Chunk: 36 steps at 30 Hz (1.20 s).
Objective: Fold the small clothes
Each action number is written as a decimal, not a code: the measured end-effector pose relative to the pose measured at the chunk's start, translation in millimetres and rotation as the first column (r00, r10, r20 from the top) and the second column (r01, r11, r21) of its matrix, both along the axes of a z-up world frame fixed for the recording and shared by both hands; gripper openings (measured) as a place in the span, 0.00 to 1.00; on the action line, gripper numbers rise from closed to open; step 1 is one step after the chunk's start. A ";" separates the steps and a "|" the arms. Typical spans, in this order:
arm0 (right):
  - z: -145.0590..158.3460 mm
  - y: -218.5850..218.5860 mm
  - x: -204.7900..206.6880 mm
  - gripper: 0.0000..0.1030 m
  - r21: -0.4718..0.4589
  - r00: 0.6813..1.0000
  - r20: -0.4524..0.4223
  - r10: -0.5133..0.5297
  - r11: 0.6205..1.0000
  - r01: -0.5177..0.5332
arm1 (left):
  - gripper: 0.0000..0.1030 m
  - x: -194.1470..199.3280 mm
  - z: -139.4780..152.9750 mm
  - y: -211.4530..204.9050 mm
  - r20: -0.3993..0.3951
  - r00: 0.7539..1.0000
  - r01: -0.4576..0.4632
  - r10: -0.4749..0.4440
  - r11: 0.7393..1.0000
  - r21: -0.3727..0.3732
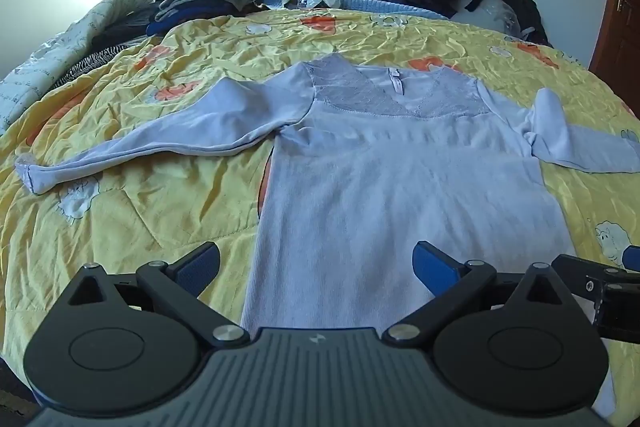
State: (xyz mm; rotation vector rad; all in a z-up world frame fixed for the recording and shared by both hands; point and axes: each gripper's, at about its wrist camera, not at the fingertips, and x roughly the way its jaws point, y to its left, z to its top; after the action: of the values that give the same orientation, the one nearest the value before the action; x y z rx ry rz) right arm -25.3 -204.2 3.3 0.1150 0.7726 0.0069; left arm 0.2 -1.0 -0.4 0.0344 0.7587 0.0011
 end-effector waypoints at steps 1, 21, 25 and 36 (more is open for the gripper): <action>-0.1 0.1 0.0 1.00 0.000 1.000 0.000 0.000 1.000 0.000 | 1.00 0.0 -0.2 -0.8 -0.001 1.000 -0.002 0.002 1.000 0.002; -0.5 -1.6 1.0 1.00 0.006 1.000 -0.003 0.001 1.000 -0.001 | 1.00 -1.7 -0.8 -0.7 0.025 0.999 0.045 -0.044 0.999 -0.013; -3.4 -0.1 0.8 1.00 0.005 1.000 -0.004 0.002 1.000 -0.002 | 1.00 -3.9 0.0 -2.7 0.043 0.998 0.038 -0.039 0.999 0.013; -3.6 -1.0 1.3 1.00 0.008 1.000 -0.008 0.000 1.000 0.000 | 1.00 -1.4 -3.5 -0.6 0.026 0.999 0.022 -0.022 0.999 0.025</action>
State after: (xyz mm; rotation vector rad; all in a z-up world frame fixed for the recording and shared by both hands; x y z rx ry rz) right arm -24.0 -205.2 -0.2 0.1223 0.7803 0.0098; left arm -1.2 -1.5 -3.9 0.0664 0.7317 -0.0100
